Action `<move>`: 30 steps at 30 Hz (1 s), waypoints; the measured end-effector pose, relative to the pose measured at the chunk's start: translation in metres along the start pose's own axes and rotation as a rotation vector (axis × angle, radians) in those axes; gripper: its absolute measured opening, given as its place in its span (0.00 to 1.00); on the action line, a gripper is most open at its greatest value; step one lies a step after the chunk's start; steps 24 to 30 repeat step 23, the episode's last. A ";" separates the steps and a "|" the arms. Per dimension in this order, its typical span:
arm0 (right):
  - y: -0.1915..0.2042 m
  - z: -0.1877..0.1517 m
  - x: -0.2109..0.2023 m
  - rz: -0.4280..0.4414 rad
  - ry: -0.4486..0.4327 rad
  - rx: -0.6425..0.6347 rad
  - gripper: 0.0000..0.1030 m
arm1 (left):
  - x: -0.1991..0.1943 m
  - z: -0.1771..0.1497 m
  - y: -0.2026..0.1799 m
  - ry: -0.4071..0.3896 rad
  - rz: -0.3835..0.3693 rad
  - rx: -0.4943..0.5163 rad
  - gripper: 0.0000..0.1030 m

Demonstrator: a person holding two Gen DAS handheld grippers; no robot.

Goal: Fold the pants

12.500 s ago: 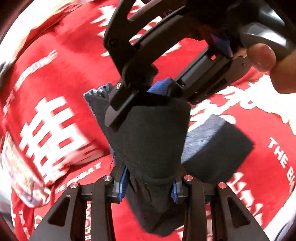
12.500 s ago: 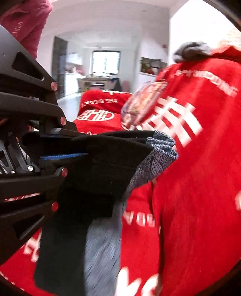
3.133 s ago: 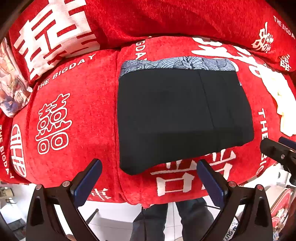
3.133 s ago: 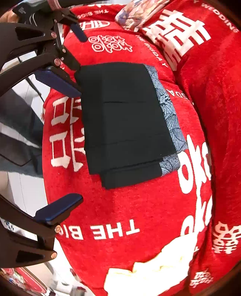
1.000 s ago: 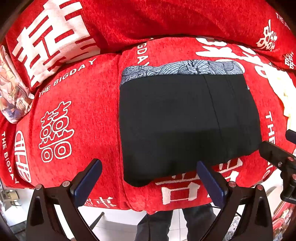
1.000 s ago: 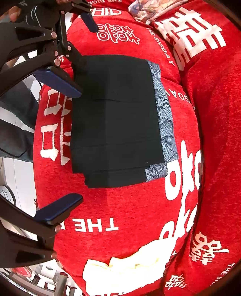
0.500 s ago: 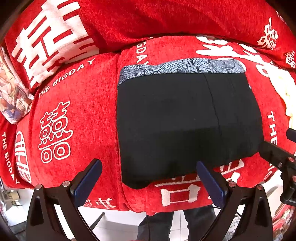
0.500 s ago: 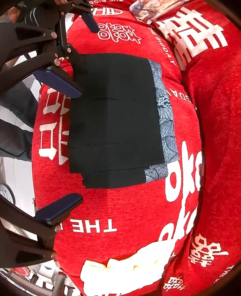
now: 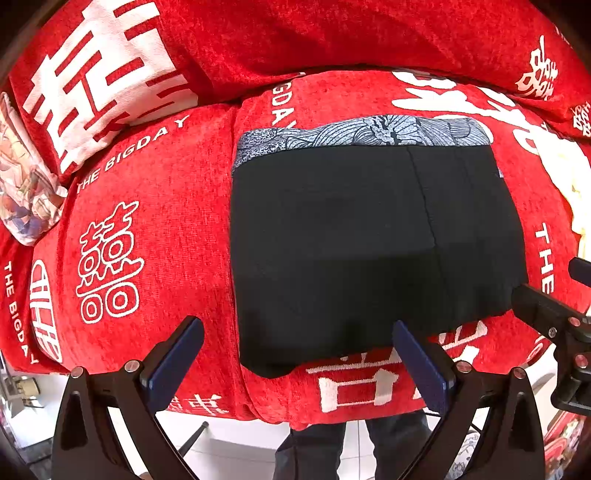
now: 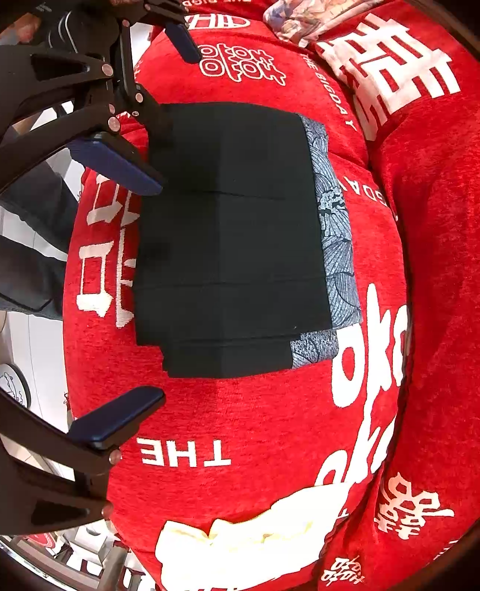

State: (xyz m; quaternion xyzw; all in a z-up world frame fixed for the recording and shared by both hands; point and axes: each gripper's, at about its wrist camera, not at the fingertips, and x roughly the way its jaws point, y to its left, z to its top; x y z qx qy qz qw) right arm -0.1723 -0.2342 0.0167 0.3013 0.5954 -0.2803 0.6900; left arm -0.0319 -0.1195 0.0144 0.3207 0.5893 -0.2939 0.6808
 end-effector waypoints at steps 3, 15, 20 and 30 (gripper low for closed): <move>0.000 0.000 0.001 0.000 0.002 -0.002 1.00 | 0.000 0.001 0.000 -0.001 0.000 -0.002 0.99; 0.002 0.003 0.004 0.000 0.008 -0.014 1.00 | 0.005 0.005 0.000 0.008 0.002 -0.027 0.99; 0.002 0.006 0.007 -0.001 0.017 -0.023 1.00 | 0.007 0.006 0.000 0.001 0.005 -0.037 0.99; 0.001 0.007 0.009 -0.003 0.023 -0.025 1.00 | 0.007 0.007 0.000 0.002 0.004 -0.036 0.99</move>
